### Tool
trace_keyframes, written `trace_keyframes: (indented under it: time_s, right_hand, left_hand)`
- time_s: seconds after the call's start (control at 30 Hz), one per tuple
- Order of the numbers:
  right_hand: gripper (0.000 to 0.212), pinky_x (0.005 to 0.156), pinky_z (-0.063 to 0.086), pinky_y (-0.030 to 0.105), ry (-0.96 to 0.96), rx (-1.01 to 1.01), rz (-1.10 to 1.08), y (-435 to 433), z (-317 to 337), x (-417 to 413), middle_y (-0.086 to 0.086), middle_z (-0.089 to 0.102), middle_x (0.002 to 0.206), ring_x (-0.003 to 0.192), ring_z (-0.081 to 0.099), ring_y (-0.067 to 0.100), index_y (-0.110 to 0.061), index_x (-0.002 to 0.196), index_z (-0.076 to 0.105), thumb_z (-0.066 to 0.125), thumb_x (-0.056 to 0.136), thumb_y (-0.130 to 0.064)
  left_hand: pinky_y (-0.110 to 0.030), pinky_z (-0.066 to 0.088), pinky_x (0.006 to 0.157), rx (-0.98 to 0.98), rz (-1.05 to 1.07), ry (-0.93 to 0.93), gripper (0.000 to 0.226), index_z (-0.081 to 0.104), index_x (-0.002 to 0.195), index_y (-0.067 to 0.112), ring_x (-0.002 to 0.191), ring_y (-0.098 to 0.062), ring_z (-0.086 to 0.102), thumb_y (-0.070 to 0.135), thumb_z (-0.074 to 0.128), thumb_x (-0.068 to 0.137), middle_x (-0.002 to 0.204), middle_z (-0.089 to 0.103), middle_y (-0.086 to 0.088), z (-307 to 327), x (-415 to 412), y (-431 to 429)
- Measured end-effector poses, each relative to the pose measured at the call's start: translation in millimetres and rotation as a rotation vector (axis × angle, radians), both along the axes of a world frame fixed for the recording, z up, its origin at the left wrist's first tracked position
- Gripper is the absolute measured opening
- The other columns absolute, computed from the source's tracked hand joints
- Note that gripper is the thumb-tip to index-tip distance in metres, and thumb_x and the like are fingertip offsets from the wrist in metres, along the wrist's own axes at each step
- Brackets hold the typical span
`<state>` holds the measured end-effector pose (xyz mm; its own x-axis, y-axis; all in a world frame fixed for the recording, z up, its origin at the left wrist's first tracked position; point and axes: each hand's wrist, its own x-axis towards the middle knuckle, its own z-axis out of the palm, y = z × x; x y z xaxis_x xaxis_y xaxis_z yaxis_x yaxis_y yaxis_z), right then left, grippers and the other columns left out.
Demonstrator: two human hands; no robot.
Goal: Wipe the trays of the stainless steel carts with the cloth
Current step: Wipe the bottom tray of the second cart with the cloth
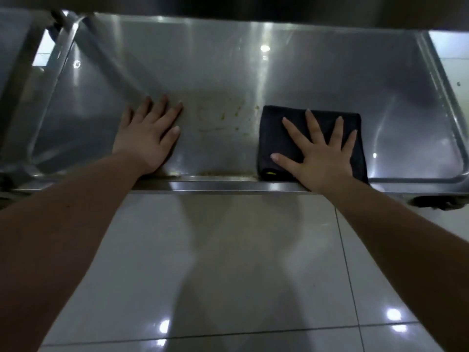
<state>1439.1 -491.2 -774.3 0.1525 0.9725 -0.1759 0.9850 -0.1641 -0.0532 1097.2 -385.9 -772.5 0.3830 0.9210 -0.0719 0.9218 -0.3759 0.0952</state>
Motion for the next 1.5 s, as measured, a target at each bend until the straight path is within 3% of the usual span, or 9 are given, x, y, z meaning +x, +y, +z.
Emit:
trace_keyframes:
  time_s: [0.2,0.4,0.53,0.7,0.83,1.03,1.13,1.4,1.5]
  right_hand:
    - [0.090,0.106,-0.014,0.072,0.070,-0.068,-0.220,81,8,-35,-0.010,-0.015,0.163,0.141,-0.019,0.053,-0.060,0.144,-0.012,0.006,0.064,-0.097]
    - [0.086,0.106,-0.014,0.070,0.003,-0.033,0.127,99,5,-142,-0.011,-0.011,0.163,0.142,-0.017,0.052,-0.058,0.145,-0.007,0.002,0.067,-0.092]
    - [0.083,0.111,-0.009,0.068,-0.001,-0.014,0.073,95,9,-83,-0.014,-0.005,0.163,0.146,-0.009,0.047,-0.059,0.146,0.000,0.011,0.071,-0.092]
    - [0.090,0.112,-0.006,0.067,0.054,-0.093,-0.368,61,19,53,-0.017,-0.006,0.163,0.146,-0.007,0.045,-0.062,0.144,-0.002,0.012,0.062,-0.098]
    - [0.093,0.109,-0.006,0.071,0.079,-0.078,-0.514,56,22,51,-0.015,-0.008,0.163,0.145,-0.009,0.048,-0.058,0.147,-0.001,0.011,0.064,-0.097]
    - [0.087,0.106,-0.013,0.071,0.013,-0.008,0.014,95,7,-129,-0.011,-0.006,0.164,0.144,-0.012,0.051,-0.055,0.148,0.002,0.011,0.070,-0.092]
    - [0.081,0.108,-0.014,0.068,0.024,-0.007,0.123,87,8,-162,-0.012,-0.006,0.164,0.144,-0.014,0.049,-0.055,0.148,0.001,0.012,0.076,-0.088]
    - [0.088,0.115,-0.004,0.064,0.022,-0.083,-0.193,1,16,42,-0.017,-0.007,0.163,0.147,-0.008,0.042,-0.064,0.142,-0.006,0.009,0.062,-0.096]
    - [0.087,0.114,-0.003,0.067,0.009,-0.100,-0.256,-14,17,57,-0.017,-0.012,0.162,0.146,-0.011,0.044,-0.063,0.141,-0.013,0.007,0.062,-0.095]
  left_hand:
    - [-0.051,0.006,0.118,0.031,0.000,0.019,0.052,0.014,0.155,0.036,0.149,-0.029,0.011,0.046,0.021,0.104,0.164,0.014,0.000,1,4,1]
    - [-0.053,0.009,0.118,0.042,0.012,-0.012,0.053,0.020,0.155,0.032,0.149,-0.027,0.012,0.041,0.029,0.103,0.164,0.016,0.001,-1,-1,0]
    - [-0.050,0.005,0.119,0.028,0.034,-0.039,0.054,0.018,0.154,0.041,0.150,-0.025,0.010,0.051,0.022,0.101,0.164,0.015,0.004,-1,2,-1]
    - [-0.051,0.003,0.119,0.028,0.024,-0.043,0.056,0.015,0.154,0.042,0.150,-0.025,0.008,0.053,0.018,0.100,0.164,0.011,0.006,-3,3,0]
    - [-0.053,0.002,0.119,0.045,0.027,-0.019,0.054,0.014,0.154,0.042,0.150,-0.026,0.007,0.052,0.020,0.101,0.164,0.011,0.005,-5,6,-1]
    - [-0.053,0.003,0.119,0.054,0.023,-0.013,0.054,0.017,0.155,0.036,0.150,-0.027,0.010,0.044,0.026,0.103,0.164,0.010,0.004,-6,0,2]
    - [-0.050,0.003,0.120,0.030,0.031,-0.020,0.056,0.016,0.156,0.033,0.150,-0.024,0.008,0.040,0.026,0.102,0.165,0.008,0.006,-4,-2,2]
    - [-0.053,0.002,0.119,0.032,0.038,-0.033,0.053,0.014,0.154,0.042,0.150,-0.026,0.009,0.049,0.020,0.102,0.164,0.011,0.005,-7,2,-1]
    - [-0.055,0.002,0.118,0.038,0.026,-0.034,0.054,0.013,0.154,0.042,0.150,-0.027,0.008,0.049,0.018,0.101,0.164,0.011,0.004,-9,4,-3]
